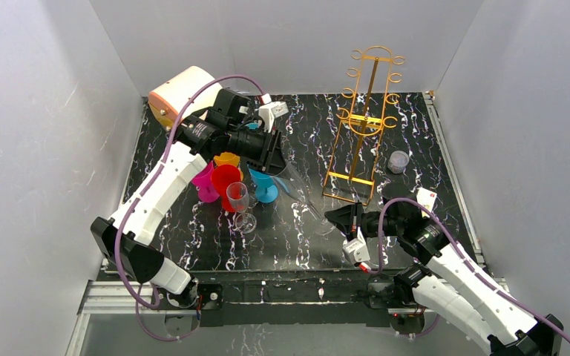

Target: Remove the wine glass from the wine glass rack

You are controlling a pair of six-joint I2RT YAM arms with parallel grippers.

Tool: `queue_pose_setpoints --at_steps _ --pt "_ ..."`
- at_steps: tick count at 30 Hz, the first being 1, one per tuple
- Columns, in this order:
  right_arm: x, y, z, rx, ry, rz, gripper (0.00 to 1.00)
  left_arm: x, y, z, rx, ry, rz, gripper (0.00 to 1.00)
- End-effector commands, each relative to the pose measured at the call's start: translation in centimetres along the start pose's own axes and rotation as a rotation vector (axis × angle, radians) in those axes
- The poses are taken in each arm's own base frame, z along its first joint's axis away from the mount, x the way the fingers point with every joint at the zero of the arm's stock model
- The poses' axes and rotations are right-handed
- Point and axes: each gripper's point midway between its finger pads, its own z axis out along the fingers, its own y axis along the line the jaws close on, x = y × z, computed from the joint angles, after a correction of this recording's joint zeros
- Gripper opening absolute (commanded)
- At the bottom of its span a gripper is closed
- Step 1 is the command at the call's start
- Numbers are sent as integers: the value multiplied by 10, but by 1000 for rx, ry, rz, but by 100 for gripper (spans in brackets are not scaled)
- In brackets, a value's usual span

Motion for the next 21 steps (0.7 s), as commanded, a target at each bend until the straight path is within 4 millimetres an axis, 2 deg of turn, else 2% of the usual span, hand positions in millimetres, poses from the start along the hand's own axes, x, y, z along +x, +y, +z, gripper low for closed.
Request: queue_pose_setpoints --at_steps 1,3,5,7,15,21 --pt "-1 -44 -13 99 45 -82 1 9 -17 -10 10 32 8 17" --pt "-2 -42 -14 95 47 -77 1 5 -17 -14 -8 15 18 21" --pt "-3 -39 -14 89 45 -72 1 2 -18 -16 -21 2 29 38" --pt "-3 -37 -15 86 45 -68 1 1 -20 -17 -13 -1 36 38" --pt "-3 -37 -16 84 50 -65 1 7 -19 -13 12 25 25 2" --pt "-4 -37 -13 84 36 -65 1 2 -20 -19 -18 -3 47 0"
